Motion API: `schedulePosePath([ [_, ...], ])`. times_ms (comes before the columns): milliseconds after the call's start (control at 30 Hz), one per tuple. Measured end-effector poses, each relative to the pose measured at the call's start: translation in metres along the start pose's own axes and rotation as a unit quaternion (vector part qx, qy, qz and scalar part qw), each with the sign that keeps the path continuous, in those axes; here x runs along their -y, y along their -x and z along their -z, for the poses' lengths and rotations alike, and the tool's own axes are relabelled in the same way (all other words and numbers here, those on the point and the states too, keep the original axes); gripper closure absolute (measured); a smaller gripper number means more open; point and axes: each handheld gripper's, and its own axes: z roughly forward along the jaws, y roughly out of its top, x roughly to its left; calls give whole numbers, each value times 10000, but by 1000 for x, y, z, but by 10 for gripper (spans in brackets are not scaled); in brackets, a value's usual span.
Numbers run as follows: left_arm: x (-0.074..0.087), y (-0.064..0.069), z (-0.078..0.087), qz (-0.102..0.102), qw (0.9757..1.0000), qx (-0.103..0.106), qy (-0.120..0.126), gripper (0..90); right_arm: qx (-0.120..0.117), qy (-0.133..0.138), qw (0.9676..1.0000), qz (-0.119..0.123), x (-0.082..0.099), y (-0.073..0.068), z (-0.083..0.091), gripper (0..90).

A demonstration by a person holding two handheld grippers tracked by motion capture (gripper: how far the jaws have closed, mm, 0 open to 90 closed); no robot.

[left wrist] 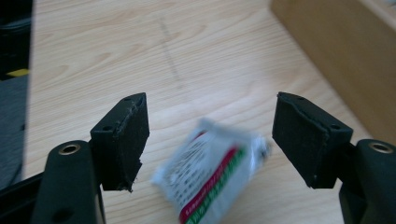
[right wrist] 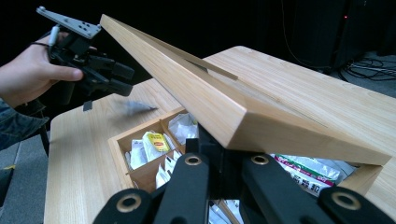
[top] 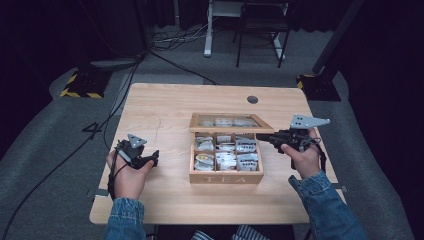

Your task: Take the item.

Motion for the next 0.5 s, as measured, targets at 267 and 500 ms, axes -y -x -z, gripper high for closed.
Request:
schedulePosePath([
  [267,-3,12,21,-87,9996,166,220,292,9,-20,10000,-5,0,0,0,900],
  [500,15,46,42,-400,9963,709,278,298,13,-47,10000,-4,1,0,0,900],
])
